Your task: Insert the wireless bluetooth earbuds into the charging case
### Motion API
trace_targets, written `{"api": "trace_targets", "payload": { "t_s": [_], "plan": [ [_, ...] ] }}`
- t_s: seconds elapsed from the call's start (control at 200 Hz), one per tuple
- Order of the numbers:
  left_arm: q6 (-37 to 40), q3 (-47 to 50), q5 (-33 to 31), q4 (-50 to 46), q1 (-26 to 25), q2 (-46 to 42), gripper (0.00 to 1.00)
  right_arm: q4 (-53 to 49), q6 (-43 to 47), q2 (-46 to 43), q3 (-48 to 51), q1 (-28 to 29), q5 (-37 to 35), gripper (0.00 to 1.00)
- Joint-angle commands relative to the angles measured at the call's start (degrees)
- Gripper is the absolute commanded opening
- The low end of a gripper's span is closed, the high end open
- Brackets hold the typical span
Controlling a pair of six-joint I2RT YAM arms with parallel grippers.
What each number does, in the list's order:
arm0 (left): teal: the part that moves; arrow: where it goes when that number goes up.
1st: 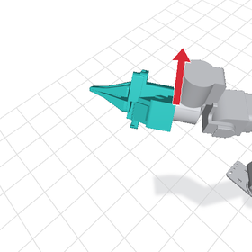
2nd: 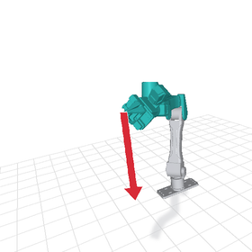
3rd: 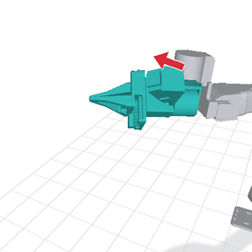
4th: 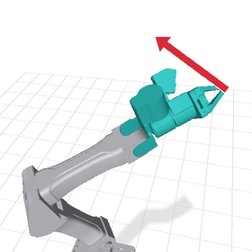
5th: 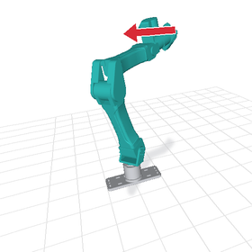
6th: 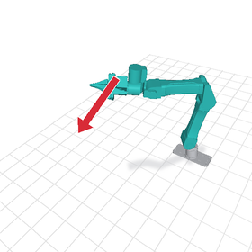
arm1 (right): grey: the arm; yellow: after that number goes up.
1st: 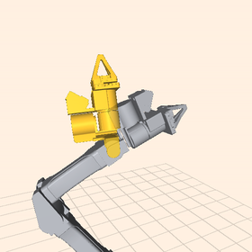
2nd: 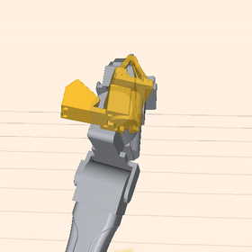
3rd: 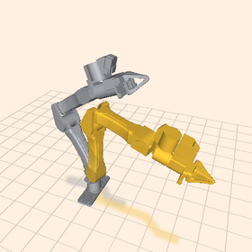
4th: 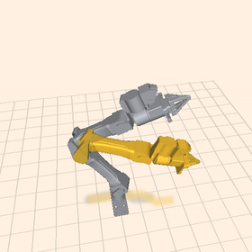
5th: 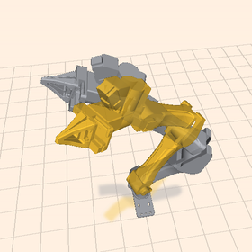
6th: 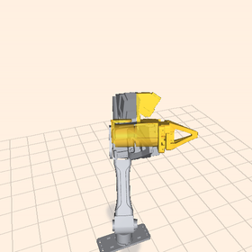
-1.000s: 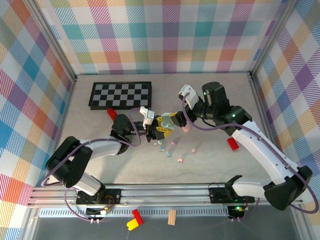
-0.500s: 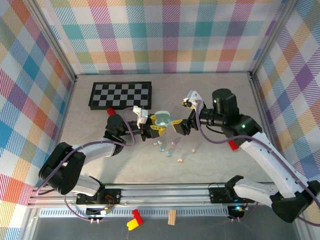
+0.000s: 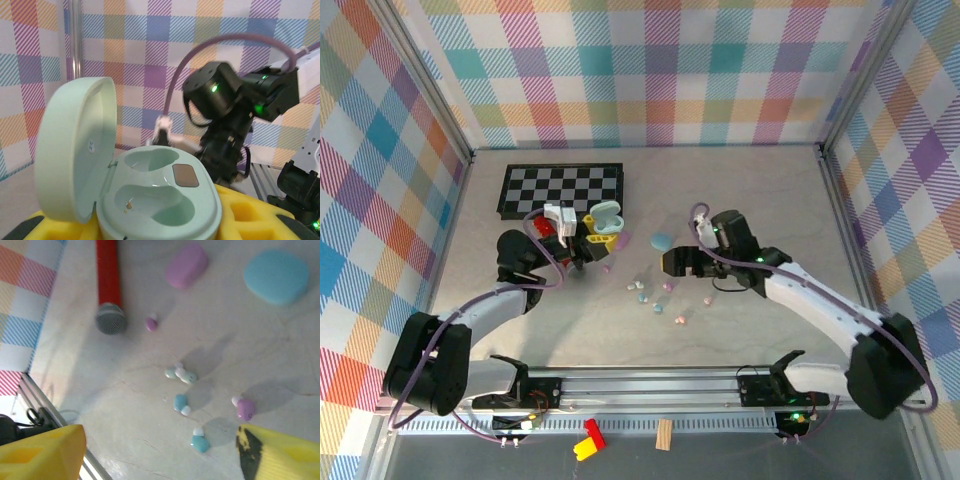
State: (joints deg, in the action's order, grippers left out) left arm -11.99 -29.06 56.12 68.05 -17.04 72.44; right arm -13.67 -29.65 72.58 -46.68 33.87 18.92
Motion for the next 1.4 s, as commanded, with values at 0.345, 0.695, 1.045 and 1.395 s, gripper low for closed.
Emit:
{"api": "trace_targets", "payload": {
  "t_s": [0.345, 0.695, 1.045, 1.395],
  "plan": [
    [1.8, 0.1, 0.5, -1.1, 1.5, -2.2, 0.25, 10.4, -11.7, 21.6, -5.3, 8.1, 4.4, 0.36],
    [2.2, -0.3, 0.8, -2.1, 1.7, -2.4, 0.25, 12.3, -12.0, 31.0, -10.3, 8.8, 5.6, 0.27],
    [3.1, 0.0, 1.0, -3.8, 1.8, -3.2, 0.25, 7.3, -8.5, 35.4, -14.8, 8.1, -0.3, 0.27],
    [3.3, 0.1, 1.0, -4.3, 1.9, -3.8, 0.25, 2.1, -3.3, 36.3, -18.4, 7.2, -4.7, 0.31]
  ]
}}
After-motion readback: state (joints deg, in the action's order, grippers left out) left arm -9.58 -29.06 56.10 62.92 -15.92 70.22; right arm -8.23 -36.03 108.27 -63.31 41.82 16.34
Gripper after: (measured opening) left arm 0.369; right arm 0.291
